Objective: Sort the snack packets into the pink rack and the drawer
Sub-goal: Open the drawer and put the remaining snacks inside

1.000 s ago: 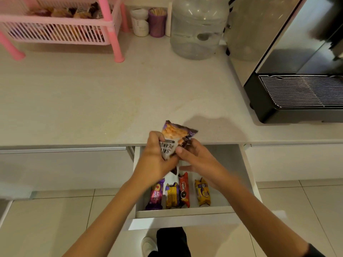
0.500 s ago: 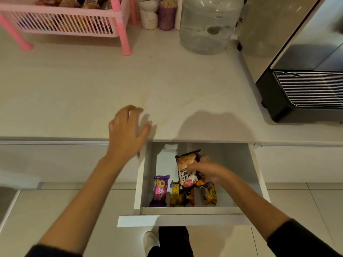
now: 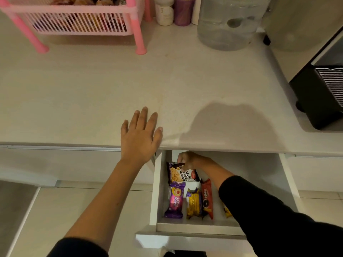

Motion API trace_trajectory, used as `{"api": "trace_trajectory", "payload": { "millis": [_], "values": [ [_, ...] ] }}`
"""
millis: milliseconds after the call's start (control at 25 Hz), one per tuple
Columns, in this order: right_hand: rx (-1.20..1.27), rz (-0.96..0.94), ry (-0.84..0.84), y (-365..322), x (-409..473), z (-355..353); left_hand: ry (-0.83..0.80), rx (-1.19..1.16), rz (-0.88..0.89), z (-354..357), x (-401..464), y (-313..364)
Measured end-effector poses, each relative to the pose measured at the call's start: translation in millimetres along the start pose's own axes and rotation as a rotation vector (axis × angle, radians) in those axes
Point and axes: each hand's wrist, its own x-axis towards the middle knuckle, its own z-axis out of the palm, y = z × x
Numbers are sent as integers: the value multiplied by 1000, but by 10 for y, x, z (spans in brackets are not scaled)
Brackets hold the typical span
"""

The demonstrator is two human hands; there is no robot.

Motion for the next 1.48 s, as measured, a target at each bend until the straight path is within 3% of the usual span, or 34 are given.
{"api": "trace_trajectory", "payload": {
  "millis": [200, 320, 440, 600, 800, 960, 1080, 1280, 1480],
  "values": [
    [-111, 63, 190, 26, -97, 203, 32, 5, 10, -1, 3, -21],
    [26, 36, 325, 31, -399, 156, 18, 12, 3, 15, 4, -19],
    [192, -57, 332, 32, -909, 69, 3, 3, 6, 2, -4, -19],
    [138, -108, 573, 88, -1759, 136, -109, -92, -1, -141, -73, 48],
    [262, -34, 868, 130, -2662, 559, -242, -450, 279, -348, -1061, 481],
    [-121, -137, 927, 156, -2983, 977, -318, -421, 545, -333, -1819, 772],
    [-373, -192, 1010, 239, -2948, 1102, -294, -216, 633, -222, -2003, 762],
    [-425, -130, 1079, 287, -2748, 1010, -151, -182, 625, -97, -1869, 770],
    [-427, -63, 1103, 237, -2536, 696, -59, -174, 470, -35, -1509, 792]
  ]
}}
